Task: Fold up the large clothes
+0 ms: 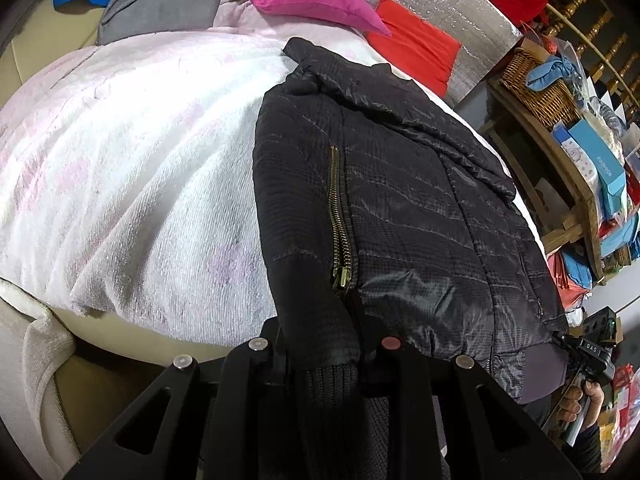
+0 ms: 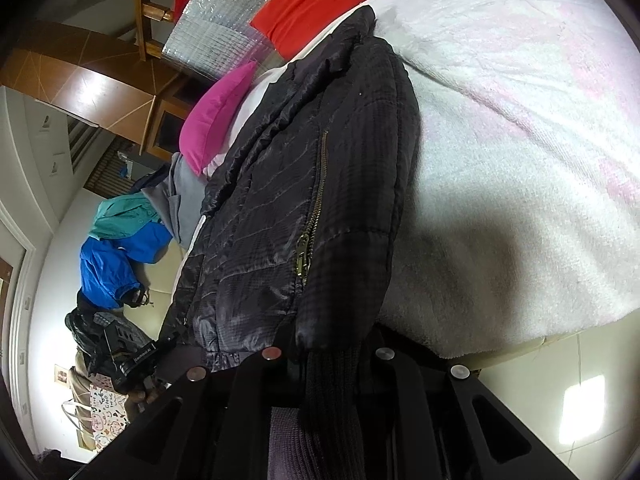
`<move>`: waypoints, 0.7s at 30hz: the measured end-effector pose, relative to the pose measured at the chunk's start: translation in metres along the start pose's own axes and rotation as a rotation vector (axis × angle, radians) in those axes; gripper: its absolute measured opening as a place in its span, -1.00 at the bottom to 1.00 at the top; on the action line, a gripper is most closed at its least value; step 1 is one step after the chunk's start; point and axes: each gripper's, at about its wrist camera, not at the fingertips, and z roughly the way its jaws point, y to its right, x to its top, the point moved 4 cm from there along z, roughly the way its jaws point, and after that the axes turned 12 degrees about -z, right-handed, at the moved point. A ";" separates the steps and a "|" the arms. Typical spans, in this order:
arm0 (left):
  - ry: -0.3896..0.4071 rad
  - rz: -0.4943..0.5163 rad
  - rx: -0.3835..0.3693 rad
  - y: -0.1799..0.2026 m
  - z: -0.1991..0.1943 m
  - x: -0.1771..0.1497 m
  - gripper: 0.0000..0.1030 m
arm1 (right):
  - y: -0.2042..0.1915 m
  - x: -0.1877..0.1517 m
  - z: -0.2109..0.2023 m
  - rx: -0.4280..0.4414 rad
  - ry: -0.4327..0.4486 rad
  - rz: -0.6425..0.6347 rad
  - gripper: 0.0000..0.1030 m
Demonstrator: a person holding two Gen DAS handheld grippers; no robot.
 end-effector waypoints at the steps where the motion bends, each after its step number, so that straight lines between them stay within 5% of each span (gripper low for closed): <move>1: 0.004 0.001 -0.004 0.001 -0.002 0.000 -0.57 | 0.001 0.000 -0.001 0.004 0.001 0.003 -0.72; 13: 0.034 0.017 -0.063 0.007 -0.032 0.006 -0.60 | -0.008 0.001 -0.023 0.070 0.027 -0.013 -0.74; 21: 0.054 0.059 0.005 0.019 -0.030 0.009 -0.60 | -0.007 0.003 -0.029 0.086 0.039 -0.013 -0.74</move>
